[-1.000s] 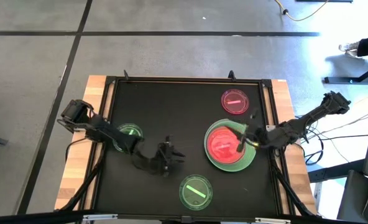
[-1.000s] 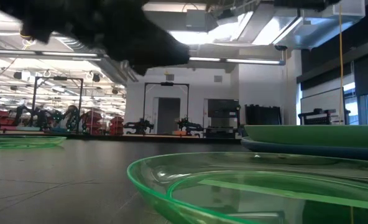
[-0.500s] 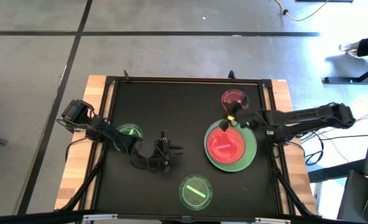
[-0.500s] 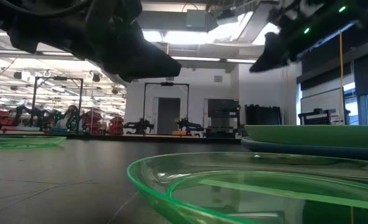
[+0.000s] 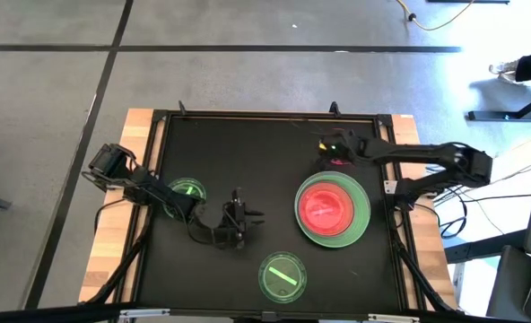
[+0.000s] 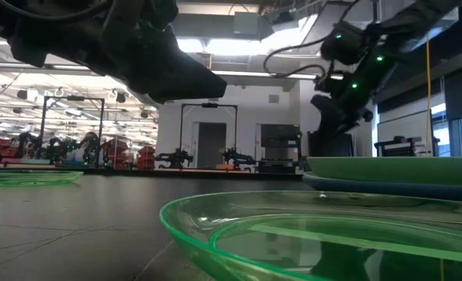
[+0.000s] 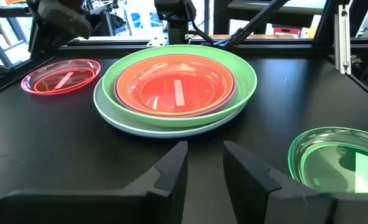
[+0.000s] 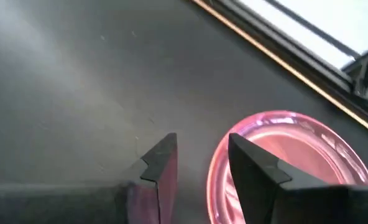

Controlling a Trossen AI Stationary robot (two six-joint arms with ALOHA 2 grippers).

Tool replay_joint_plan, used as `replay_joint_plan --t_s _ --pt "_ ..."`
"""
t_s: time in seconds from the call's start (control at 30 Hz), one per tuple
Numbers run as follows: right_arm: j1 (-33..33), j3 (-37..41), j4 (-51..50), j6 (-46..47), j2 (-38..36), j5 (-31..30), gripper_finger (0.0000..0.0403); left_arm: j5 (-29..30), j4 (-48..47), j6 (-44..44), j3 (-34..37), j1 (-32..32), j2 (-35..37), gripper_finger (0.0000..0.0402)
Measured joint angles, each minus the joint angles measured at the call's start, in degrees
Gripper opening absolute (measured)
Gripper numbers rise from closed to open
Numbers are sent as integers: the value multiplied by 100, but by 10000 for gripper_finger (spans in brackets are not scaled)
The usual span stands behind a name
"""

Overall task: Stack plastic plates
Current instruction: Stack the red transparent plate on top of the red transparent plate

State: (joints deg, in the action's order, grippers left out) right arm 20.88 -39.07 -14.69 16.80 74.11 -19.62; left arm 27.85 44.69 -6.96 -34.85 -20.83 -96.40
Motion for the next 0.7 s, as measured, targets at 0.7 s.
replay_joint_plan --t_s 0.7 --pt "698 -1060 -981 246 2025 -62 133 -2 -186 -11 2 30 -2 95"
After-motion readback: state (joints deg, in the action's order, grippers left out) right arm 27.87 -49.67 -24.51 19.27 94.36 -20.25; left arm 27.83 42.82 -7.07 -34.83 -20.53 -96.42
